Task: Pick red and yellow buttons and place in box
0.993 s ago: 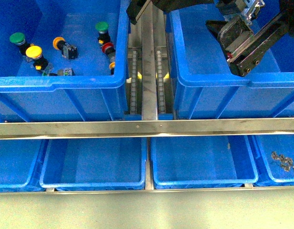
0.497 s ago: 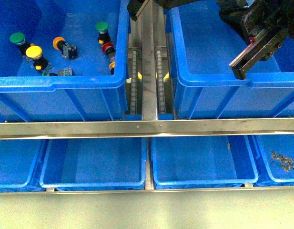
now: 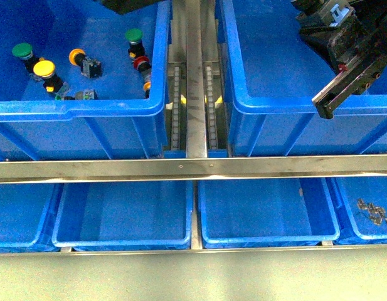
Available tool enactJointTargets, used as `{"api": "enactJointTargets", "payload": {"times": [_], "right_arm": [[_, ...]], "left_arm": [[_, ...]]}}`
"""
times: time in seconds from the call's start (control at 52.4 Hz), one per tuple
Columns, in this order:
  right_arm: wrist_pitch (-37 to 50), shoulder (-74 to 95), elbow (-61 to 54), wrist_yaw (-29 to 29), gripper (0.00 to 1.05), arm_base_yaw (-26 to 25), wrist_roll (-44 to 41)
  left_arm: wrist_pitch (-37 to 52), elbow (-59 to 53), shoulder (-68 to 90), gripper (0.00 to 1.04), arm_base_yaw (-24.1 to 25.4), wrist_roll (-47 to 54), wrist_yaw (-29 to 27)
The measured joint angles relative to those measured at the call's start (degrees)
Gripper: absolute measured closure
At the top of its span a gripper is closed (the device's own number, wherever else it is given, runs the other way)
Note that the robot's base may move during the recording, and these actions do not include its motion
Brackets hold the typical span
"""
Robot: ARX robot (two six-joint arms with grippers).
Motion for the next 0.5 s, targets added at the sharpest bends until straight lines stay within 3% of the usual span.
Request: {"api": "enactJointTargets", "payload": {"times": [0.248, 0.497], "right_arm": [[-1.9, -0.8, -0.4, 1.2, 0.76, -1.5, 1.9], [-6.4, -6.7, -2.0, 2.0, 0.76, -3.0, 6.0]], "left_arm": [[1.3, -12.5, -9.8, 0.08, 5.9, 12.4, -5.5], [0.5, -28.8, -24.6, 0.08, 15.9, 25.0, -5.1]]}}
